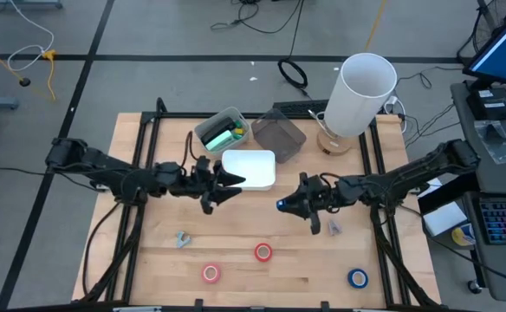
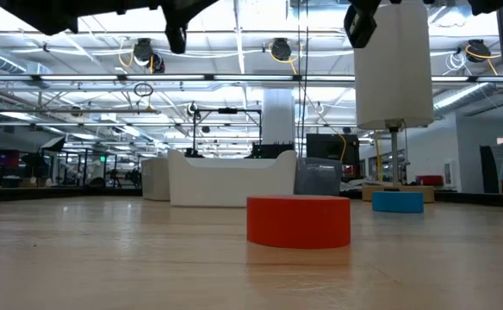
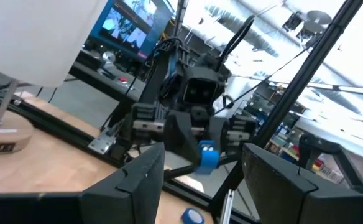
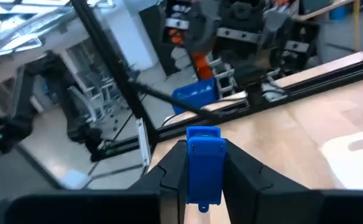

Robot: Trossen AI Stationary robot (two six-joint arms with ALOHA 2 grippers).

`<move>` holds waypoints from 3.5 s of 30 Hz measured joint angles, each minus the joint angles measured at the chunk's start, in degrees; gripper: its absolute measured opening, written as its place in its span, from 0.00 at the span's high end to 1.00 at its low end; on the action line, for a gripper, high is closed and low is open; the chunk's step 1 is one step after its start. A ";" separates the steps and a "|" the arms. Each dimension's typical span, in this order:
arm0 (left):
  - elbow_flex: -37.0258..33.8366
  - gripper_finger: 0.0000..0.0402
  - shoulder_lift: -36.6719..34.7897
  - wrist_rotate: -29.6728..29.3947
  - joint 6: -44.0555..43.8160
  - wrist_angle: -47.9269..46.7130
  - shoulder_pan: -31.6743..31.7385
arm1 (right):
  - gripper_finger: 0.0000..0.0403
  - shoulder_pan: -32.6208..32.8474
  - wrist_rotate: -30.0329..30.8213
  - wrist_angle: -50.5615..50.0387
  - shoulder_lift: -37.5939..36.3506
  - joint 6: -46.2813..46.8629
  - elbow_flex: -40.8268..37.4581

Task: Pick and place Stapler, Stapler remover, tape
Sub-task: Put the blue stapler into the gray bin

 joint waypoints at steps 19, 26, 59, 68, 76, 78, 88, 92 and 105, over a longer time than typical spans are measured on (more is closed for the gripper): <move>22.14 0.46 12.71 5.80 4.18 -23.59 0.07 | 0.85 -0.85 0.11 13.93 7.30 -0.29 0.04; 22.92 0.46 12.86 6.09 4.01 -26.21 0.07 | 0.85 -0.85 0.00 14.78 7.32 -0.56 0.04; 22.90 0.46 12.86 2.96 3.52 -28.73 0.02 | 0.85 -2.23 3.64 15.86 7.30 1.82 0.03; 22.90 0.46 12.86 2.92 2.25 -28.31 0.76 | 0.85 -3.58 3.72 16.29 7.32 2.05 0.03; 22.89 0.46 14.41 2.56 2.21 -24.72 1.09 | 0.85 -5.08 3.60 17.17 7.88 3.10 0.04; 22.89 0.46 15.87 2.83 2.12 -23.06 1.19 | 0.85 -5.18 3.52 18.83 9.01 3.67 0.04; 23.03 0.46 17.15 7.65 -1.92 -23.50 3.63 | 0.85 -5.20 3.58 20.60 11.17 5.25 -0.04; 23.07 0.48 17.15 9.35 -2.08 -23.99 3.98 | 0.85 -5.20 3.45 20.84 11.21 5.83 -0.04; 23.12 0.60 17.08 13.16 0.05 -26.15 4.04 | 0.85 -5.15 3.13 20.29 11.20 7.87 -0.04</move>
